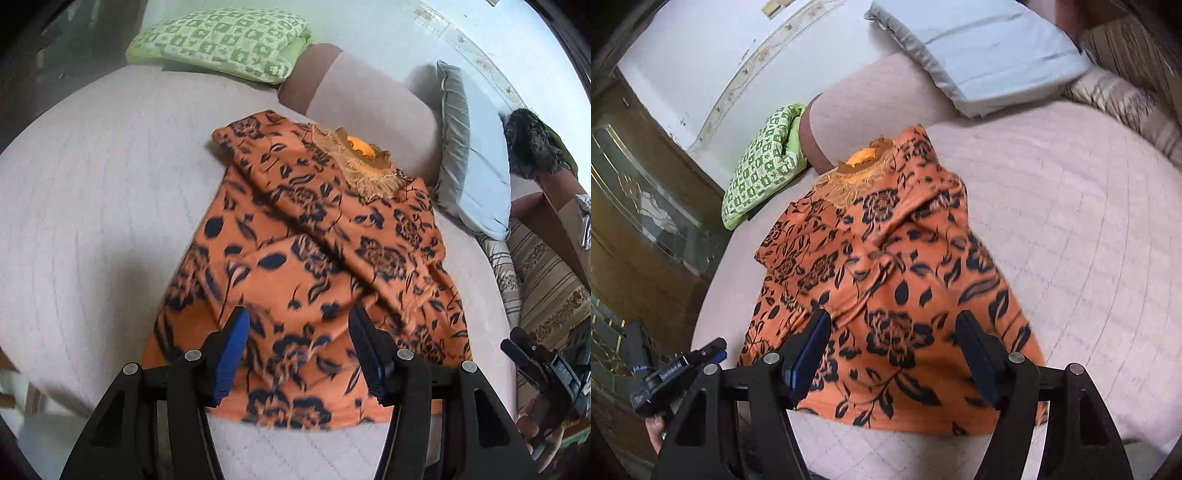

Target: Fold small clothes

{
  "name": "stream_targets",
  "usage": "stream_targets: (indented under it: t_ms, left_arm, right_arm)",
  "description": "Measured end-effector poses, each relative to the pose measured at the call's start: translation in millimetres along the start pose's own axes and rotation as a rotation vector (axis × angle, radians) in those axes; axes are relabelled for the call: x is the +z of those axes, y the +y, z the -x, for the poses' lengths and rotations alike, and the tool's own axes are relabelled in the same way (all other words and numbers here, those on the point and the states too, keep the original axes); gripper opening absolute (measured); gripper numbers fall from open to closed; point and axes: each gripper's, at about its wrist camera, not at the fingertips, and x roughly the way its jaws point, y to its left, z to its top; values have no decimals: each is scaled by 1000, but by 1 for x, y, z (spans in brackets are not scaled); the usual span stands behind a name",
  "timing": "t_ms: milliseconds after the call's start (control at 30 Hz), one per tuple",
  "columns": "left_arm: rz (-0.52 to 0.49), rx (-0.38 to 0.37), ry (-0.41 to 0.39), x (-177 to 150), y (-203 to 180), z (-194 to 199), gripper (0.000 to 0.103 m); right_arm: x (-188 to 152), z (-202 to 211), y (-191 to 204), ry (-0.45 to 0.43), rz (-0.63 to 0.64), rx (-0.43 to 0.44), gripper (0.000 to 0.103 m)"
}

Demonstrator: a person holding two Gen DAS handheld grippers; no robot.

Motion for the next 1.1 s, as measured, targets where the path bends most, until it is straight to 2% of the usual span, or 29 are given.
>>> stream_targets:
  t_ms: [167,267,367,467,567,667,733,833,900,933,1000,1033,1067,1100]
  left_arm:
    - [27,-26,24,63,2,-29,56]
    - [61,-21,41,116,7,-63,56]
    - [61,-17,51,167,7,-103,56]
    - [24,9,26,216,2,-141,56]
    - [47,-2,52,269,11,-195,56]
    - [73,19,100,305,30,-246,56]
    - [96,40,103,320,41,-267,56]
    - [57,103,114,344,47,-300,56]
    - [35,139,184,354,53,-327,55]
    - [40,132,210,355,54,-335,55]
    - [-1,116,198,356,49,-342,55]
    - [-22,119,211,356,46,-346,55]
    - [-32,126,211,354,45,-348,51]
    - [-37,137,213,352,43,-349,22]
  right_arm:
    - [52,-22,0,59,-10,77,73]
    - [94,-43,1,78,-5,120,73]
    - [136,-77,2,98,5,104,73]
    - [177,-126,3,144,23,74,73]
    - [216,-170,0,159,34,26,73]
    - [250,-213,-14,181,12,-1,73]
    - [266,-242,-26,207,-13,-7,73]
    - [285,-280,-38,244,-28,-23,71]
    - [295,-302,-43,262,-26,-35,71]
    - [298,-309,-47,263,-30,-50,70]
    - [301,-325,-51,292,-42,-45,66]
    - [300,-331,-51,309,-43,-44,57]
    - [298,-337,-50,323,-32,-72,44]
    - [299,-337,-47,312,-10,-109,37]
